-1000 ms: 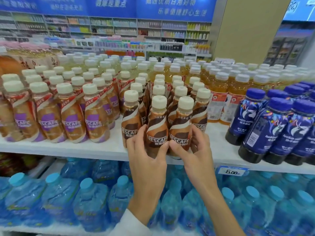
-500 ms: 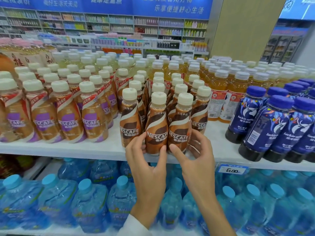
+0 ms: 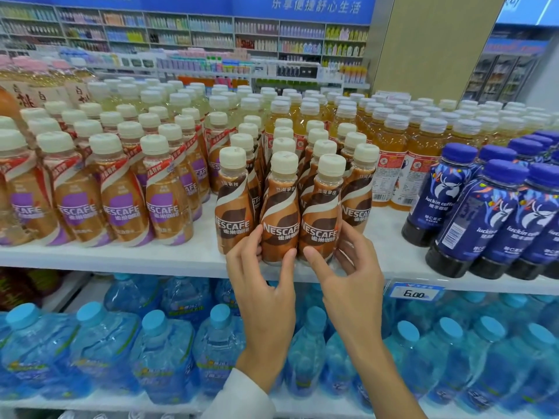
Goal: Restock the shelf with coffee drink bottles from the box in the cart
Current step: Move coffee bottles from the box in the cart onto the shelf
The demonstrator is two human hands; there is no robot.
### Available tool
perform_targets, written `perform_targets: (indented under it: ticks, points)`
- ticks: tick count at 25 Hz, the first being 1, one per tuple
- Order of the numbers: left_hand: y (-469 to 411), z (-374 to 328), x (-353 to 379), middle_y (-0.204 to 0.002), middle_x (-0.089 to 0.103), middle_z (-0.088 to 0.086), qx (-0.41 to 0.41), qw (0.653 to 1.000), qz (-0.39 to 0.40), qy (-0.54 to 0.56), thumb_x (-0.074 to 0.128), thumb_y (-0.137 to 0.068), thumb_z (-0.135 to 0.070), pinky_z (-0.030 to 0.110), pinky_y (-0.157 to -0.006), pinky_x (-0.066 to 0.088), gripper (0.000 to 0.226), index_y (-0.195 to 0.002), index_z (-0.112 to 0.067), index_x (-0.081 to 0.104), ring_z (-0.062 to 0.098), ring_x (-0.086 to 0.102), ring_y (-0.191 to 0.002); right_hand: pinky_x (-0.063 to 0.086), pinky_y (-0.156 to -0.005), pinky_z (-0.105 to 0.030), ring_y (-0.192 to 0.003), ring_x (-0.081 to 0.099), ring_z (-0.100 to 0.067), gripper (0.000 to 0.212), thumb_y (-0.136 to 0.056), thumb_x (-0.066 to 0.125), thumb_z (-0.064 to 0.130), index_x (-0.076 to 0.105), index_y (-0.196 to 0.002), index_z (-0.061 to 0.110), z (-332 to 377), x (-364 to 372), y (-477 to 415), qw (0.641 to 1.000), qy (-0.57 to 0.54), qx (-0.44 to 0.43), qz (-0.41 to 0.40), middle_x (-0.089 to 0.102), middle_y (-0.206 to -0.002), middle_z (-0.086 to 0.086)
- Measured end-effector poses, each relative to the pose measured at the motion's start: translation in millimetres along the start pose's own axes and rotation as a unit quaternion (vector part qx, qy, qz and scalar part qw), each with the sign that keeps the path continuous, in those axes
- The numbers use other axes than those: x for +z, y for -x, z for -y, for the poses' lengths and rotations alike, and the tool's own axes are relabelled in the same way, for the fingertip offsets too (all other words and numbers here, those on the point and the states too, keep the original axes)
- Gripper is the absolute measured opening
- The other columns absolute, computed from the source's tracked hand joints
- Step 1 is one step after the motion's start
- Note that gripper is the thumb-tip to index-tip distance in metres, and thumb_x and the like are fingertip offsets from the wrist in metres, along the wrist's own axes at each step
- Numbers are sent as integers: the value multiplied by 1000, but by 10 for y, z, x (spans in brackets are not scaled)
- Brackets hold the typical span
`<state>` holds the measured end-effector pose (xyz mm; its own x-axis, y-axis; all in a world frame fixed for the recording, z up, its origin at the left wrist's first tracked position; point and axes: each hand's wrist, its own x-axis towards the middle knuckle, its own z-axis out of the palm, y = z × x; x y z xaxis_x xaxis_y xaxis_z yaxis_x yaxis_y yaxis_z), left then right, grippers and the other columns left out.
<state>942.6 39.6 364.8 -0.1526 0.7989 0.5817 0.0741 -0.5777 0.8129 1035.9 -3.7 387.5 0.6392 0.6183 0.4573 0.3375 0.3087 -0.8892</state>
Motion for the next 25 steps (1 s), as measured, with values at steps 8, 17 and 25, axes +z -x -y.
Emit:
perform_targets:
  ticks: [8,17,25]
  points:
    - [0,85,-35,-117,40,-24,-15,1000,23,-3,71,-93,-24,14,-102,42,56,-143,-31,47,5,50,-121,48,-101,-17,-122,59,-1,64,-85,82,18,55,-142,29,-30,-15,22,1000,14,-4,18,62,-128,17]
    - [-28,114,-89,-121,39,-15,2,999,46,-17,69,-95,-24,12,-104,37,54,-145,-21,48,-1,43,-125,49,-102,-19,-121,61,3,63,-84,82,15,57,-141,26,-13,-22,23,1000,6,24,16,66,-132,14]
    - [-84,107,-198,-127,42,-4,13,995,92,-44,68,-96,-28,14,-106,37,57,-147,-16,45,7,45,-124,48,-104,-18,-119,59,7,60,-91,75,23,53,-146,28,56,54,80,995,88,42,3,65,-133,15]
